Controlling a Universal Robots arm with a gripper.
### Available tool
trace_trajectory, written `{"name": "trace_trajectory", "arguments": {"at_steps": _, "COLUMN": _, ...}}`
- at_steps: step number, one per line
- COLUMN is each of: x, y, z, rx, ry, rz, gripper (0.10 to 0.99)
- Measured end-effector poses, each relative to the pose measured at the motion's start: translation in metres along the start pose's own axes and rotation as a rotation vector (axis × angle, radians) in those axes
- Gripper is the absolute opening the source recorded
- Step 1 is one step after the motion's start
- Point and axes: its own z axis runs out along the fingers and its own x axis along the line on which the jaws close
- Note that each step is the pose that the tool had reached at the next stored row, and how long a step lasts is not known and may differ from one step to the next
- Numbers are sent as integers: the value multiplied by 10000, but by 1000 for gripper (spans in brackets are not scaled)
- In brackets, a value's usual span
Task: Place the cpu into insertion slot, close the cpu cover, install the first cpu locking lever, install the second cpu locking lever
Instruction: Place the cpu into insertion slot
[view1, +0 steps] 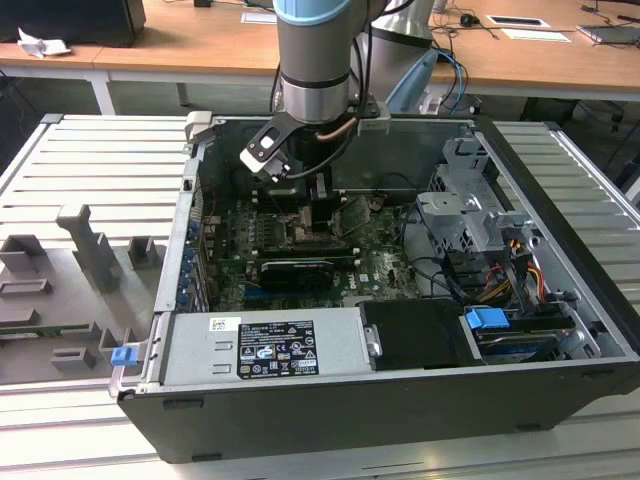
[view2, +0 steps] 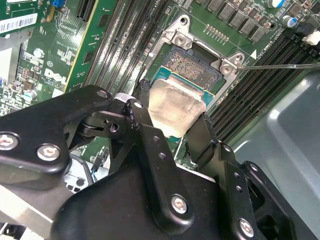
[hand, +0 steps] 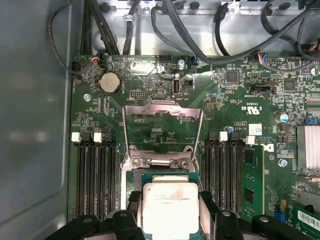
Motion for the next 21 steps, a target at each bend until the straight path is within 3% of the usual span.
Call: {"name": "trace_trajectory", "arguments": {"at_steps": 21, "x": 10, "y": -24, "z": 68, "rx": 0, "ry": -2, "rz": -1, "gripper": 537}}
